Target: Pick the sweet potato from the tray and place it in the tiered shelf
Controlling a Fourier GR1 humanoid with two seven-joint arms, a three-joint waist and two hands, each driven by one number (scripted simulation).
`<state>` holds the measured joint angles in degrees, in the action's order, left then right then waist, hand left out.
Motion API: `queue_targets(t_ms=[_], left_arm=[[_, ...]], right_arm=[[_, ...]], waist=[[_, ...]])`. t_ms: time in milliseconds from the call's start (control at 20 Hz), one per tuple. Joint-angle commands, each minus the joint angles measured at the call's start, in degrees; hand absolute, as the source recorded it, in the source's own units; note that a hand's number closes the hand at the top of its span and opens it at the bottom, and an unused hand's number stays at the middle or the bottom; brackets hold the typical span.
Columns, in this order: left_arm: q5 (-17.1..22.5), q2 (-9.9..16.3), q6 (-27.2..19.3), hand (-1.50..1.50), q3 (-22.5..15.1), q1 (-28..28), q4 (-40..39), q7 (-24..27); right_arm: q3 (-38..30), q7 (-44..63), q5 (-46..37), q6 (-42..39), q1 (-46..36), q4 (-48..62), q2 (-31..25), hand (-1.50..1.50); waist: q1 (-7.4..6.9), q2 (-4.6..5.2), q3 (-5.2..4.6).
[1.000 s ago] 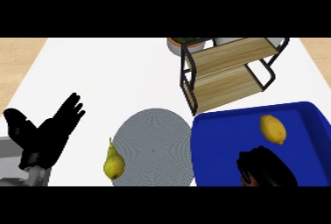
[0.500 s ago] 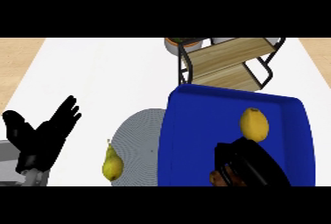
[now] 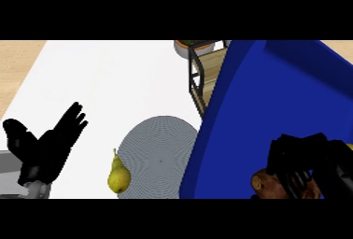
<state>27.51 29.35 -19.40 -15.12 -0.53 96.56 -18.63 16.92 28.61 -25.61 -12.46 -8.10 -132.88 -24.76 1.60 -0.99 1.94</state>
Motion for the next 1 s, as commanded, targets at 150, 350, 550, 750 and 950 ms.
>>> queue_targets(t_ms=[150, 350, 550, 750, 950], left_arm=[[-2.0, -3.3, -1.2, 0.0, -1.0, -0.5, -9.7, 1.3], [-0.8, -1.8, 1.9, 0.0, -0.1, -0.7, -10.0, 1.5], [-2.2, -3.0, 0.6, 0.0, -2.5, 0.3, -8.2, 1.7], [-1.7, -2.8, 2.2, 0.0, -1.4, 0.0, -11.0, 3.1], [-1.5, -2.6, 2.2, 0.0, -1.9, -0.5, -10.7, 2.0]], right_arm=[[-13.2, 10.9, 10.8, -4.1, -12.3, 0.3, -1.5, 1.5], [-18.1, 15.8, 14.4, -4.2, -21.6, 7.1, -2.3, 1.5], [-23.5, 18.3, 20.9, -6.6, -31.3, 15.1, -5.3, 1.5], [-24.3, 16.0, 21.1, -9.2, -36.4, 23.1, -8.5, 1.5], [-23.4, 13.4, 21.3, -11.0, -41.7, 31.1, -9.3, 1.5]], waist=[[-0.73, 1.64, -2.24], [-1.99, 1.63, -2.25], [-2.67, 1.44, -2.2], [-2.87, 1.72, -2.16], [-3.4, 1.86, -2.12]])
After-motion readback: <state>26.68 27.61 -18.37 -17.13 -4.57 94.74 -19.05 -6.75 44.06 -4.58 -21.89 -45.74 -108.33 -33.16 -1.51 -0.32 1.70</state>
